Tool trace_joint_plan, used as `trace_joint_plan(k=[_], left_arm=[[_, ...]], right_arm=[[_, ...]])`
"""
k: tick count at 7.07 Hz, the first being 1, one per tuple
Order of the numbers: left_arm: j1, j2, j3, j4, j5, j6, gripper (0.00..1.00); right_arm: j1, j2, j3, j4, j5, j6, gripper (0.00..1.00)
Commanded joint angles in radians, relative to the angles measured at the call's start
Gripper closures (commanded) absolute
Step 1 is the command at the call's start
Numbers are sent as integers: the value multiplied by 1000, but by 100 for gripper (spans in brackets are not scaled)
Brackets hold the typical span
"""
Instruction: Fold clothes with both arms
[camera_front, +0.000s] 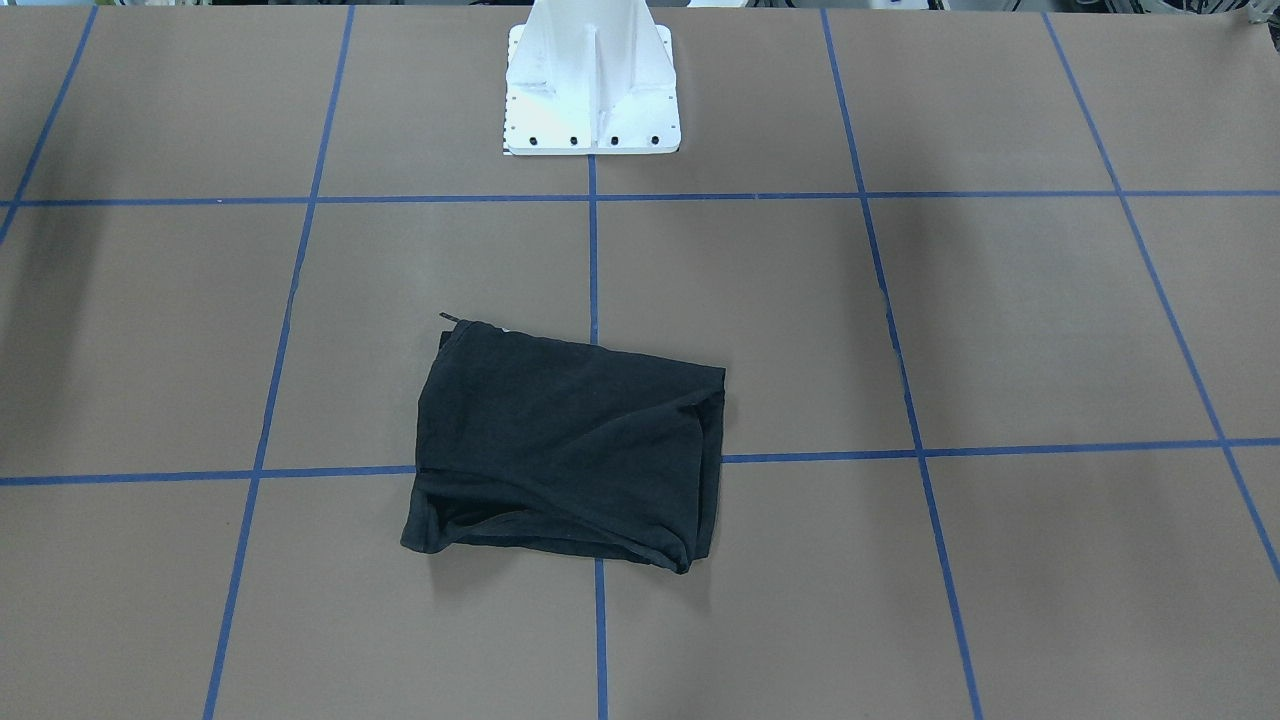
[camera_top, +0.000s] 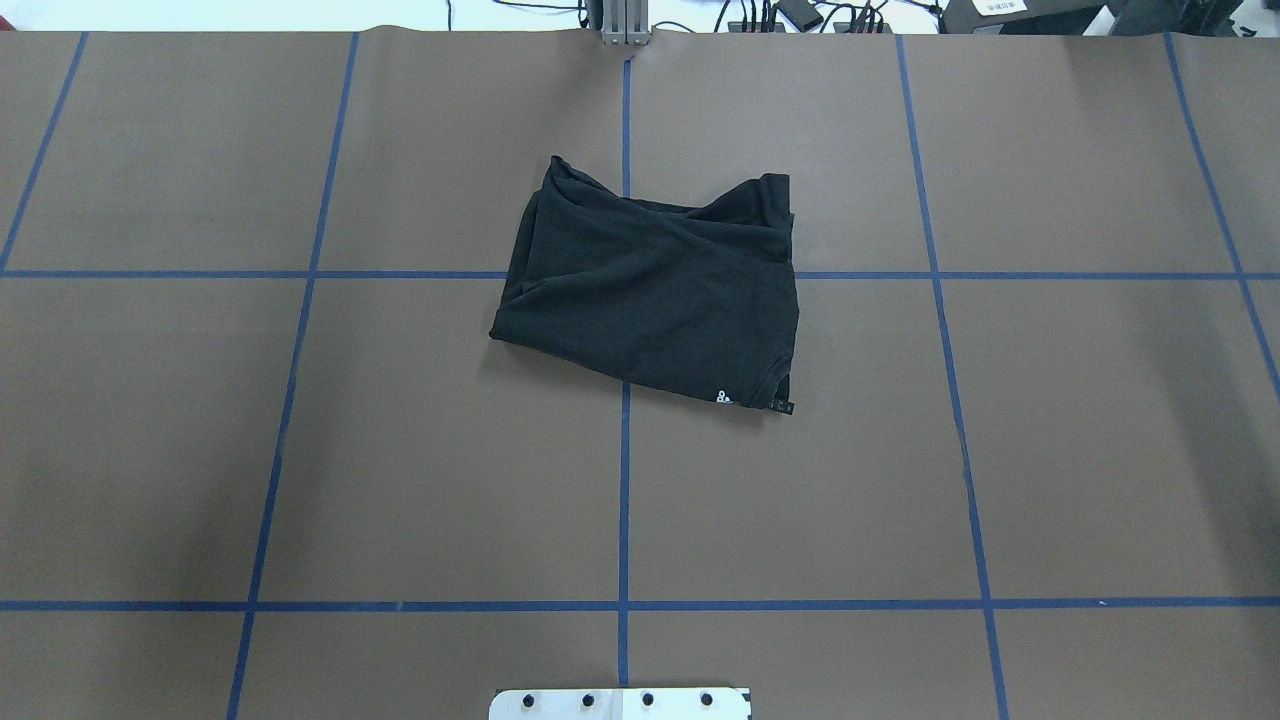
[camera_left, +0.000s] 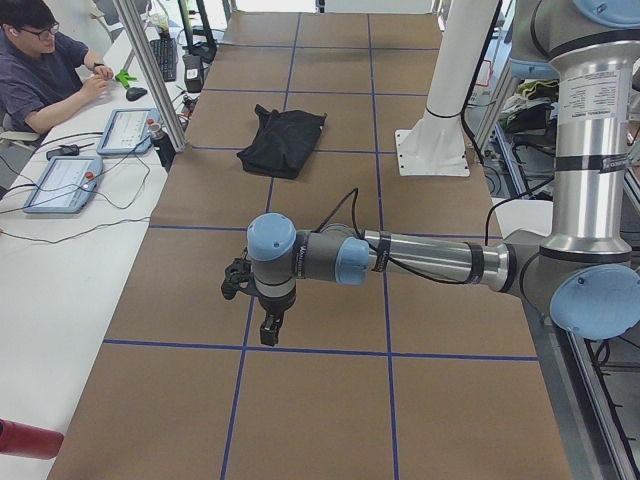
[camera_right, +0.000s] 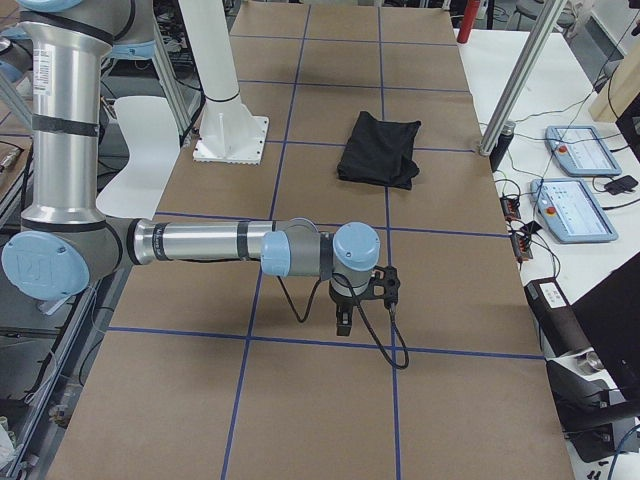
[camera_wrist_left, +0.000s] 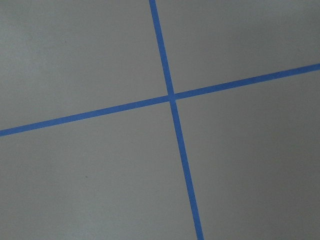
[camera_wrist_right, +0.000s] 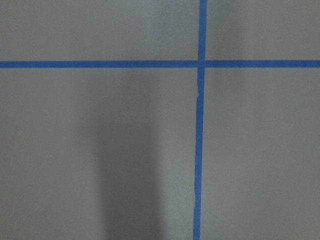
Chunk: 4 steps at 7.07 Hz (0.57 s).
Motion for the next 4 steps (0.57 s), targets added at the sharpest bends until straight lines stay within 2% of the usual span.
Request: trace_joint_plan(k=[1, 4], left_arm=[[0, 2, -2, 1, 1, -4, 0], [0, 7, 9, 0, 3, -36, 0]], right_arm=[[4, -8, 1, 3, -15, 2, 0], [4, -5, -2, 3, -16, 17, 0]])
